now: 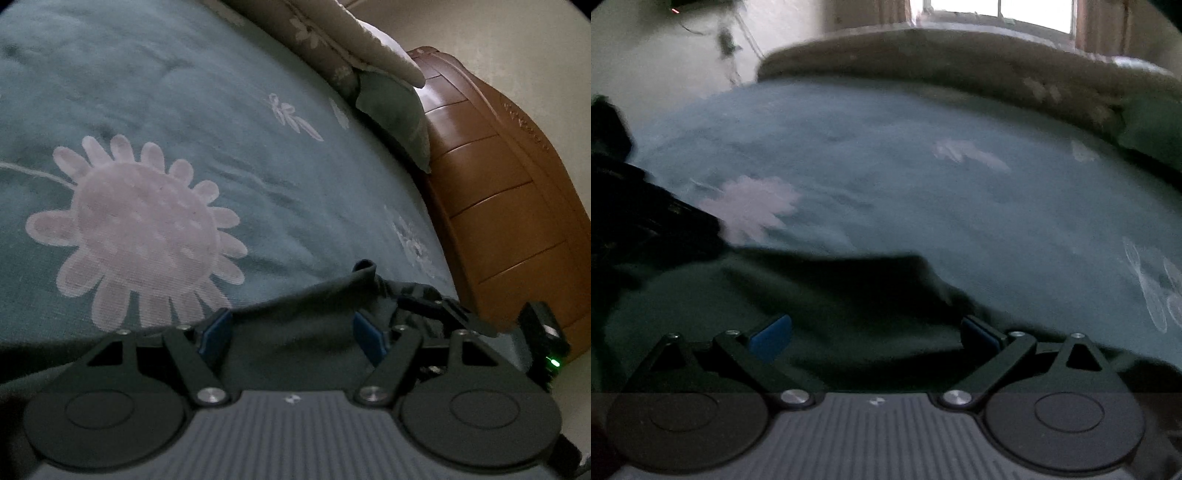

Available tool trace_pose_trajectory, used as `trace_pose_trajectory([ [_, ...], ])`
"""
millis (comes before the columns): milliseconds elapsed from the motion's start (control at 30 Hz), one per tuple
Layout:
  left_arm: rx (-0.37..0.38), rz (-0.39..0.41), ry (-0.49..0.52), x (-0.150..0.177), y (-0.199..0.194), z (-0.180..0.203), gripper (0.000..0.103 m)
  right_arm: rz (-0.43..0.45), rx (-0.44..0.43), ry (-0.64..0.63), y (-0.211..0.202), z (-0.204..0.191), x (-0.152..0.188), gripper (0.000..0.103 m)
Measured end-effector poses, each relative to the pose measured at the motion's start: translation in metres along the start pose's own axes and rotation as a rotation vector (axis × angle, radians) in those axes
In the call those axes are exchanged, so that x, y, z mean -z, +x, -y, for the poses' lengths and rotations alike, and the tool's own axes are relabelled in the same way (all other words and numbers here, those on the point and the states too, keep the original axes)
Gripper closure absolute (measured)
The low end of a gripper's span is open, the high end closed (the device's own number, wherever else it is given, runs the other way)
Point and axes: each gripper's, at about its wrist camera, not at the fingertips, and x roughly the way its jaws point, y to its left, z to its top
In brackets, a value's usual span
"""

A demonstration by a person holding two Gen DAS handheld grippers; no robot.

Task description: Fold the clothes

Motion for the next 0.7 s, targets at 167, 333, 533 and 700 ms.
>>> trace_pose_trajectory([
  [167,0.016,-0.053,0.117,-0.002,-0.003,0.033,0.031,-0.014,0.044,-0.062,-0.018,-0.011,0.013,0.003],
  [333,0.106,-0.118,0.231,-0.009,0.033,0.080,0.029,-0.088,0.124,0.014,-0.032,0.023,0.046,0.002],
  [533,0.186,-0.194,0.286,-0.015,0.113,0.121,0.029,-0.081,0.144,0.124,-0.046,0.048,0.077,0.000],
  [700,0.073,-0.134,0.227,-0.029,0.144,0.117,0.034,-0.052,0.149,0.125,-0.051,0.045,0.084,0.000],
])
